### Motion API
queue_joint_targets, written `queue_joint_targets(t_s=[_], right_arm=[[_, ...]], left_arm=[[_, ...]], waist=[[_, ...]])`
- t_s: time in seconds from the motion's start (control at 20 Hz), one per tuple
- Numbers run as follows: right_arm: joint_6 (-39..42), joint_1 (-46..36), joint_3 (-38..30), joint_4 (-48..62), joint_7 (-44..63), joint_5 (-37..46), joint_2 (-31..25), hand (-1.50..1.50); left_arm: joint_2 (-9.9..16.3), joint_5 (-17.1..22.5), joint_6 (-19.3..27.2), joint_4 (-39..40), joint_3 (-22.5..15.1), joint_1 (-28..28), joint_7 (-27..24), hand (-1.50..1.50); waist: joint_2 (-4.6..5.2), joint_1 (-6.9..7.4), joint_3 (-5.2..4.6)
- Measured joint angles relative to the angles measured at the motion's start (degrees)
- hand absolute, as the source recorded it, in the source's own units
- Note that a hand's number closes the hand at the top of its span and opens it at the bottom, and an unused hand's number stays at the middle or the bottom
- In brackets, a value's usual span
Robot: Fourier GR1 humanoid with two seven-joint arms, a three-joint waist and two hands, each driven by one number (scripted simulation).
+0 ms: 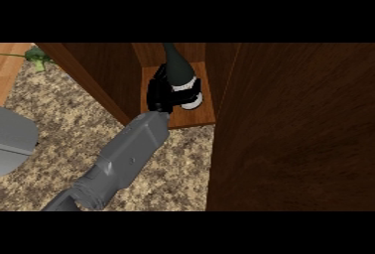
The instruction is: Pick up the wine, place it into the cabinet and close the cabinet
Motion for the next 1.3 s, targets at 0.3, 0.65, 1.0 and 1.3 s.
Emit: queue_joint_targets(t_s=[0.3,0.65,1.0,1.3], right_arm=[[0.8,0.6,-0.1,0.8,-1.3,-0.7,0.0,-1.50],[0.7,1.0,0.3,0.6,-1.2,-0.2,0.1,-1.50],[1.4,1.4,-0.3,0.4,-1.8,-1.1,-0.4,-1.50],[1.1,1.3,-0.6,0.6,-2.0,-1.0,-0.2,-1.50]], left_arm=[[0.0,4.0,1.7,-3.2,-2.9,2.2,-2.5,1.50],[0.0,9.4,4.2,-4.6,-4.0,1.2,-4.9,-1.50],[0.0,13.3,6.0,-3.5,-5.8,-0.2,-6.2,-1.50],[0.0,12.7,8.7,-0.7,-9.2,-2.7,-6.5,-1.50]], waist=[[0.14,-0.68,0.01],[0.14,-0.88,0.00],[0.26,-0.93,0.03],[0.25,-0.62,0.05]])
